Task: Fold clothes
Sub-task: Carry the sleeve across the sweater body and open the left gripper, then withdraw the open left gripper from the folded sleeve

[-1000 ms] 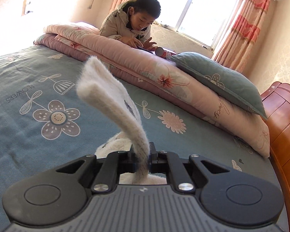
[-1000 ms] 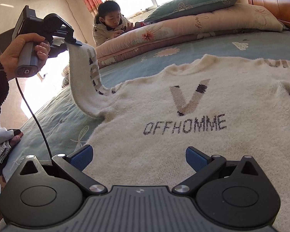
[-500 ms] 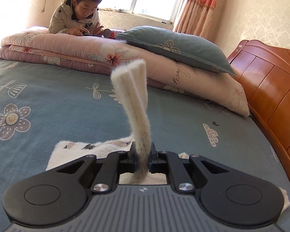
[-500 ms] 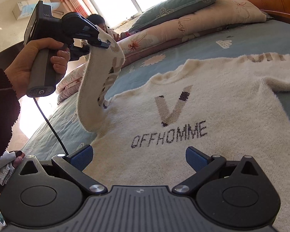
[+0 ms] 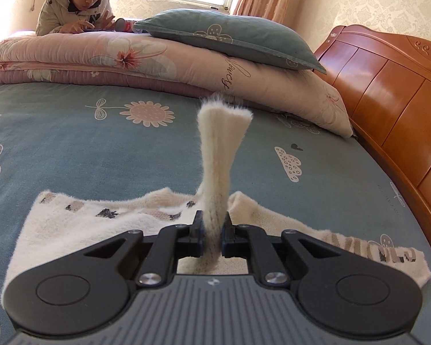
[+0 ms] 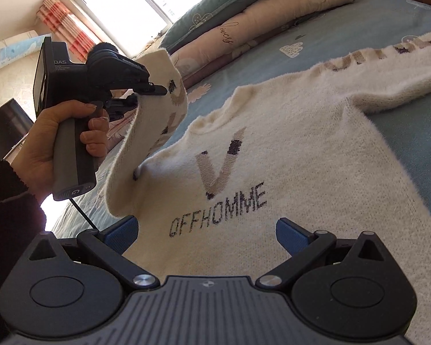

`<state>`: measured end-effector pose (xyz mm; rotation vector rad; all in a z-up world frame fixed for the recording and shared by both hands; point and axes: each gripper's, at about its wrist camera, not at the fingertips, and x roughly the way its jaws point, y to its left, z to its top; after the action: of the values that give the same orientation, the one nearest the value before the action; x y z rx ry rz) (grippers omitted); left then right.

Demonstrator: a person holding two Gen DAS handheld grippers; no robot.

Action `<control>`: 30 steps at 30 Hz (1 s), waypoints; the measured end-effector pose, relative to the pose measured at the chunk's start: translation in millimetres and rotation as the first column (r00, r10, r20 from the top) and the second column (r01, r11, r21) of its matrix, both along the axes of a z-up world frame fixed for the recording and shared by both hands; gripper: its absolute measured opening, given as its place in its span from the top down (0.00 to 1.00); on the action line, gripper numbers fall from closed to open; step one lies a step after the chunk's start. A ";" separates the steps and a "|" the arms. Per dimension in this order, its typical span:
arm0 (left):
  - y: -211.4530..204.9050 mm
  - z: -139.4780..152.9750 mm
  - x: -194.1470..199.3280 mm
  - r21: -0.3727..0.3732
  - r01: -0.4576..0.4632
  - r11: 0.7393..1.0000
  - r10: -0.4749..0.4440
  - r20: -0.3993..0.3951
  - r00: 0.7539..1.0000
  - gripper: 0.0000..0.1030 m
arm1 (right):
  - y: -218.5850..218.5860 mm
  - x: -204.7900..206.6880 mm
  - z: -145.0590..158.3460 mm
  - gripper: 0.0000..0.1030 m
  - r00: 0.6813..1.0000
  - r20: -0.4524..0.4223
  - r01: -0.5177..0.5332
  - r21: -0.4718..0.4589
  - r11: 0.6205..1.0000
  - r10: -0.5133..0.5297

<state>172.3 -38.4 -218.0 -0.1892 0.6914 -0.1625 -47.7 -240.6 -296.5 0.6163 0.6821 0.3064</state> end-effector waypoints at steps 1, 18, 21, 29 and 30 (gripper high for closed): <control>-3.0 -3.8 0.6 0.004 0.002 1.000 -0.002 -0.006 1.000 0.92 | -2.2 1.7 -1.7 0.00 1.000 -0.010 0.000 0.018 1.000 0.000; -42.9 -39.9 9.0 0.048 0.075 0.996 -0.072 -0.067 0.995 0.82 | -18.6 4.4 -9.1 0.00 0.996 -0.064 0.065 0.096 0.993 -0.059; -47.9 -37.7 5.7 0.040 0.123 0.992 -0.120 -0.066 0.991 0.75 | -16.5 5.3 -9.5 0.00 0.996 -0.068 0.056 0.084 0.995 -0.050; -50.5 -16.0 -11.6 0.142 0.213 0.967 -0.213 -0.013 0.977 0.61 | -13.3 7.4 -12.7 0.00 0.995 -0.086 0.062 0.051 0.997 -0.057; -47.4 -13.0 -14.0 0.154 0.218 0.964 -0.220 -0.006 0.975 0.61 | -13.0 7.8 -13.3 0.00 0.994 -0.088 0.062 0.046 0.997 -0.058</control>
<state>158.4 -85.8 -231.0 0.0374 0.7103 -0.3209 -39.9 -253.6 -309.8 0.6981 0.7394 0.2418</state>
